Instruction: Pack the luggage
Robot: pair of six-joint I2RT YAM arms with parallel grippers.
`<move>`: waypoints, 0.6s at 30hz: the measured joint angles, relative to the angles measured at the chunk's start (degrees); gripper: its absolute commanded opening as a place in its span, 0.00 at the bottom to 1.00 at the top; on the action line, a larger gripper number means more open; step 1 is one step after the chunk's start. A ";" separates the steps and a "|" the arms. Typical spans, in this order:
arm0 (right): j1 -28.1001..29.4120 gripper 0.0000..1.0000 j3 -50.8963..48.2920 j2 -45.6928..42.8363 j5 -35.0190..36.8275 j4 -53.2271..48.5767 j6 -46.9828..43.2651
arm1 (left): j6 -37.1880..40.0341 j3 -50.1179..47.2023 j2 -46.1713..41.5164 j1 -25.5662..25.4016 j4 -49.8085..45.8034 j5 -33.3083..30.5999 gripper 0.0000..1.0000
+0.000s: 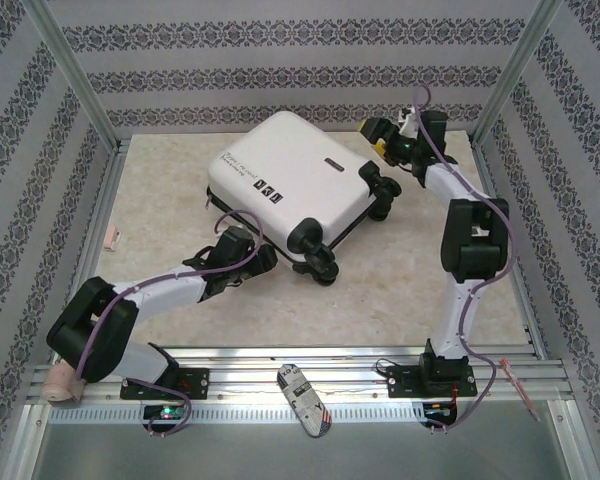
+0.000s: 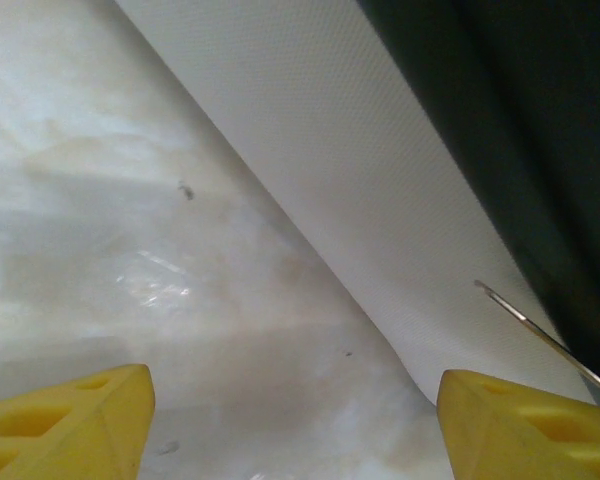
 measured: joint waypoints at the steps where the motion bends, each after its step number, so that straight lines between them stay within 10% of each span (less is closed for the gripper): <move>1: -0.44 0.95 -2.05 -2.14 0.57 -0.28 -0.46 | 0.02 0.79 0.87 -0.33 0.15 0.00 0.76; 18: -4.44 0.98 -26.88 -30.38 9.40 0.37 -4.94 | 5.22 13.92 7.63 -6.14 4.09 2.99 0.76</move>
